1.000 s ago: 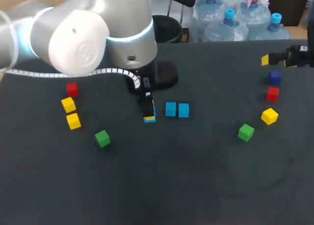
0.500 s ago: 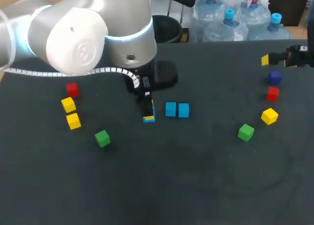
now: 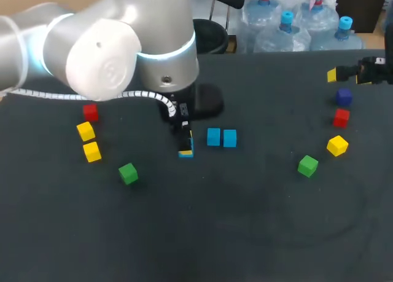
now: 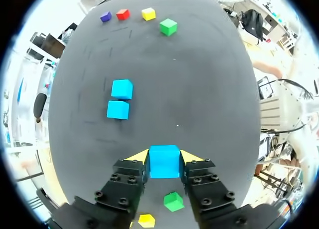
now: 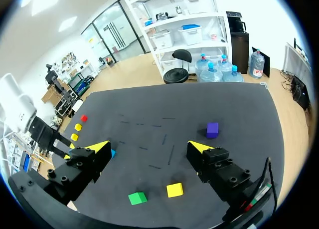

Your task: Place the blue cubes, place green cubes on the blue cubes, place the yellow cubes on the green cubes, then place the red cubes on the yellow cubes, and place purple cube on the red cubes.

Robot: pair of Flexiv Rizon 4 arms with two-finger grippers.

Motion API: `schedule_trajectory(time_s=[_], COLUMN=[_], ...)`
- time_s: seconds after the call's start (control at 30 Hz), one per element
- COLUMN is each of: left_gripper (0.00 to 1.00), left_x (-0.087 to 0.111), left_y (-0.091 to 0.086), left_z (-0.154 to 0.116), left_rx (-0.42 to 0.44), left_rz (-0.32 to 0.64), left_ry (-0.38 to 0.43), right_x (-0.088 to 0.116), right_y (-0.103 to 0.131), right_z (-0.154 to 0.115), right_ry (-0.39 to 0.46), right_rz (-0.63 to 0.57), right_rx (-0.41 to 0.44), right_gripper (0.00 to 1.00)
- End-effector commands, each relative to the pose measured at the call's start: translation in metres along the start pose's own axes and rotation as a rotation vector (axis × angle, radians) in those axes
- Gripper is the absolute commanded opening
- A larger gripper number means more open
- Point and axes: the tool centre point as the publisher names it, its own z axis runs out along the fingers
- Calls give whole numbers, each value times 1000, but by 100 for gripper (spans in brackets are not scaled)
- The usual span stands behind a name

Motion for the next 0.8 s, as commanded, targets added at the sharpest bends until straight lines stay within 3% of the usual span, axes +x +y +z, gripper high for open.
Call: schedule_trajectory(time_s=[0.03,0.17,0.4,0.8], left_gripper=[0,0,0,0], left_x=[-6,-9,-11,-12], left_y=[18,28,50,70], left_z=[11,21,36,49], left_rx=[20,24,37,55], left_rz=[9,29,8,31], left_ry=[17,42,11,16], right_x=[0,0,0,0], right_y=[0,0,0,0], right_z=[-1,-1,-1,-1], right_ry=[0,0,0,0], right_rz=[0,0,0,0], right_rx=[2,2,2,2], right_gripper=[100,100,100,100])
